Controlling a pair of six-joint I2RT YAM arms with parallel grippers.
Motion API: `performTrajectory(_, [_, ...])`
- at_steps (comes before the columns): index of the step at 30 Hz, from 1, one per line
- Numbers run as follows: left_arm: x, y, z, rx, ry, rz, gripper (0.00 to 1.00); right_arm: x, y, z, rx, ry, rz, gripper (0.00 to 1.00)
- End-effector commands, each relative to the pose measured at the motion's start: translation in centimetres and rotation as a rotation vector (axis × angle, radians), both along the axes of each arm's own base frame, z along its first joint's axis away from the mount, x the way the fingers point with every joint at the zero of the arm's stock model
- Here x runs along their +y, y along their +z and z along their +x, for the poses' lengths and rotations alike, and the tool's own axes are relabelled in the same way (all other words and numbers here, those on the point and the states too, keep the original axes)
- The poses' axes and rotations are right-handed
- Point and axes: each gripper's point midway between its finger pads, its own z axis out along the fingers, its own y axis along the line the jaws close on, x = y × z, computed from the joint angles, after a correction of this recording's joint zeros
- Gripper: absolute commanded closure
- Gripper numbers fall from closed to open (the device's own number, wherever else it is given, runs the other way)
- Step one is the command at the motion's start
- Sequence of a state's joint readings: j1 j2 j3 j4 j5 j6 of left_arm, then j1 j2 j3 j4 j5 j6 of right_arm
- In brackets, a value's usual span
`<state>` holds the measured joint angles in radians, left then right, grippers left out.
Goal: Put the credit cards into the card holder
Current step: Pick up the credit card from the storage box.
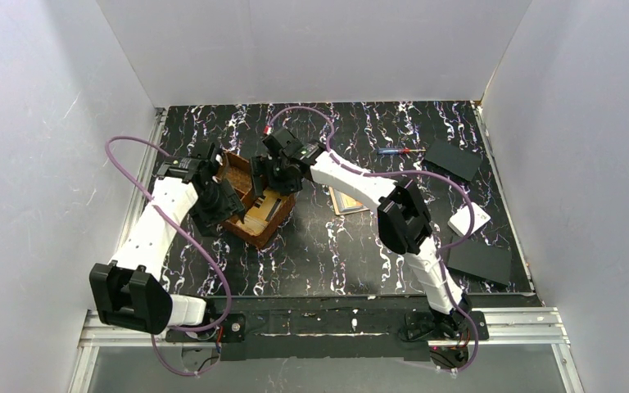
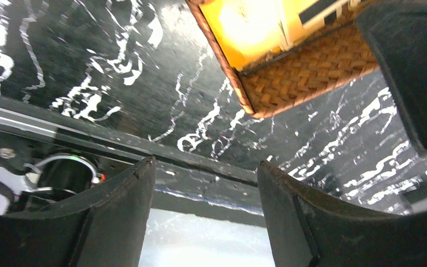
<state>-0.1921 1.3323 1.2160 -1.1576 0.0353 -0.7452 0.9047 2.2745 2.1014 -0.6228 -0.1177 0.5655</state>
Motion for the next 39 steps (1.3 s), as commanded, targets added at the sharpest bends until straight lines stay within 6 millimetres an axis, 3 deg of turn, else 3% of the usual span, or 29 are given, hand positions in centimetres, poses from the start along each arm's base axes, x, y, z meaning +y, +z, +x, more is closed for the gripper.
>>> performTrajectory(1, [3.6,3.3,0.4,-0.116,-0.021,0.185,0.34,-1.8,1.1,-0.2,0.042,-0.171,-0.091,0.02])
performTrajectory(4, [3.9,5.0,0.6,-0.162,-0.016,0.194,0.34,-2.6,-0.3,0.1,0.031,-0.246,-0.148,0.02])
performTrajectory(8, [3.6,6.4,0.2,-0.180,0.031,0.184,0.33,-1.8,-2.2,-1.3,0.091,-0.232,-0.183,0.02])
performTrajectory(13, [4.1,7.9,0.7,-0.222,0.018,0.292,0.25,-2.4,-3.6,-2.3,0.100,-0.273,-0.278,0.02])
performTrajectory(17, [3.6,6.3,0.0,-0.198,-0.044,0.314,0.23,-3.9,-4.9,-2.5,0.064,-0.232,-0.371,0.02])
performTrajectory(20, [1.6,4.6,-0.1,-0.166,-0.080,0.219,0.28,-4.9,-5.1,-1.3,-0.026,-0.174,-0.432,0.04])
performTrajectory(25, [-1.1,2.2,-0.3,-0.080,-0.088,0.089,0.37,-5.0,-6.1,-1.9,-0.001,-0.157,-0.438,0.22])
performTrajectory(30, [-1.8,1.0,-0.4,-0.022,-0.066,0.045,0.44,-4.4,-6.9,-1.9,-0.012,-0.172,-0.370,0.25])
performTrajectory(32, [-2.1,0.6,-0.8,0.009,-0.058,0.016,0.46,-4.0,-7.3,-1.9,-0.001,-0.177,-0.353,0.23])
performTrajectory(35, [-2.8,0.1,-1.4,0.057,-0.052,-0.029,0.49,-3.5,-7.5,-2.2,0.034,-0.207,-0.319,0.05])
performTrajectory(39, [-2.9,0.1,-1.5,0.069,-0.040,-0.031,0.49,-2.8,-7.9,-2.7,0.084,-0.237,-0.240,0.02])
